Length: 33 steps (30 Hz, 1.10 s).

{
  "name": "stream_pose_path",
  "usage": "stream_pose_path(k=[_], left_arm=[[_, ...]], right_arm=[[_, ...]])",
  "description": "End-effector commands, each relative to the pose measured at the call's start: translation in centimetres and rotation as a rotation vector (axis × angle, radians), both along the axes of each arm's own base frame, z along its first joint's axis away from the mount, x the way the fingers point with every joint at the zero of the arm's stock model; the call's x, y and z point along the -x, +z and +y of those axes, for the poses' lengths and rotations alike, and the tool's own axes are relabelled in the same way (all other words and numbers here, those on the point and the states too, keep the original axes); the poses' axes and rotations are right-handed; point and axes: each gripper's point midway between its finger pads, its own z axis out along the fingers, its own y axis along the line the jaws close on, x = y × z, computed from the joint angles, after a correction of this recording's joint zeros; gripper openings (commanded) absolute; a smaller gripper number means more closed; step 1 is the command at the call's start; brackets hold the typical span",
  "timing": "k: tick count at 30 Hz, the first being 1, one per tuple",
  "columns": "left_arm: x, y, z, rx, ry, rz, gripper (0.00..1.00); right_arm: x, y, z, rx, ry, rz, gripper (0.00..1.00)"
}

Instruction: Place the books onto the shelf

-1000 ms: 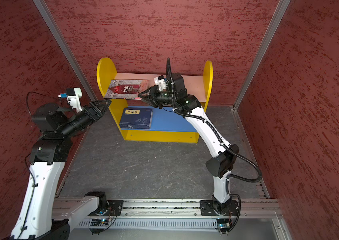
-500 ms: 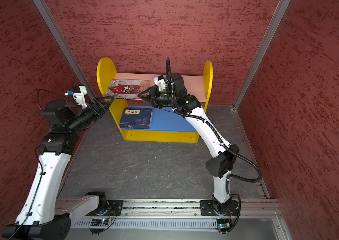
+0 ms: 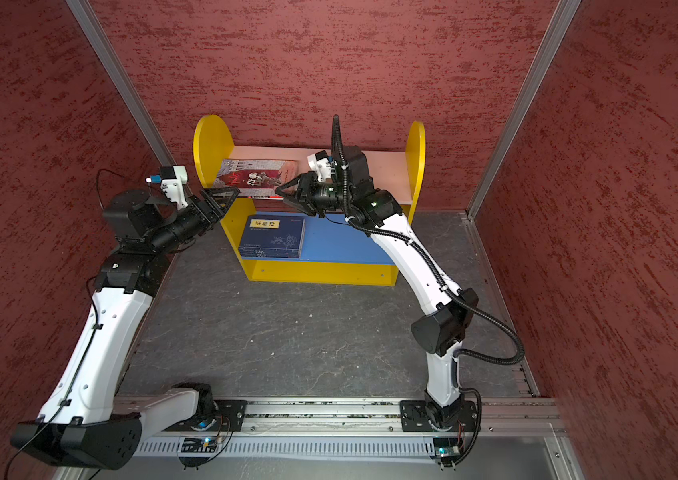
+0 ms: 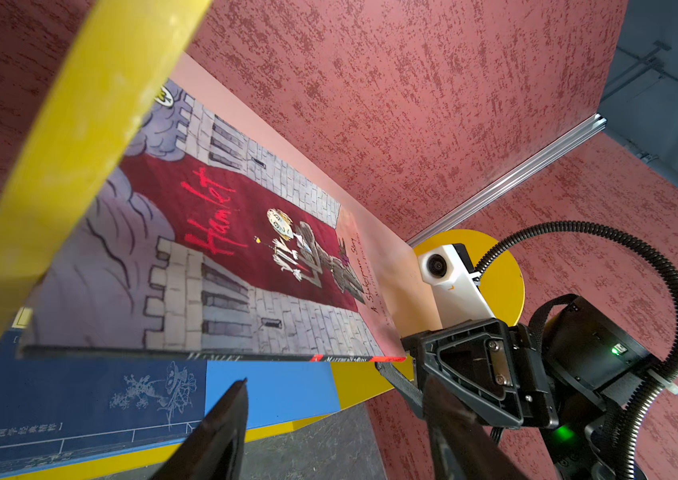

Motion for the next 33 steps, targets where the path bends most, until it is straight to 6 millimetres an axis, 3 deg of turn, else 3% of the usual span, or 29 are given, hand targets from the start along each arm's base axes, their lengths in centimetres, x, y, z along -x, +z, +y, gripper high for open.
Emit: stream_pose_path(k=[1,14,33], left_arm=[[-0.5,1.1,0.1,-0.026,0.011,-0.056,0.66],[-1.3,1.5,-1.1,-0.041,-0.016,-0.089,0.67],[-0.8,-1.4,-1.5,0.025,-0.042,0.041,0.67]], right_arm=[[0.3,-0.4,-0.2,0.018,-0.008,0.019,0.41],[0.0,-0.6,-0.3,0.018,-0.01,0.023,0.41],[0.7,-1.6,-2.8,0.116,-0.07,0.054,0.49]])
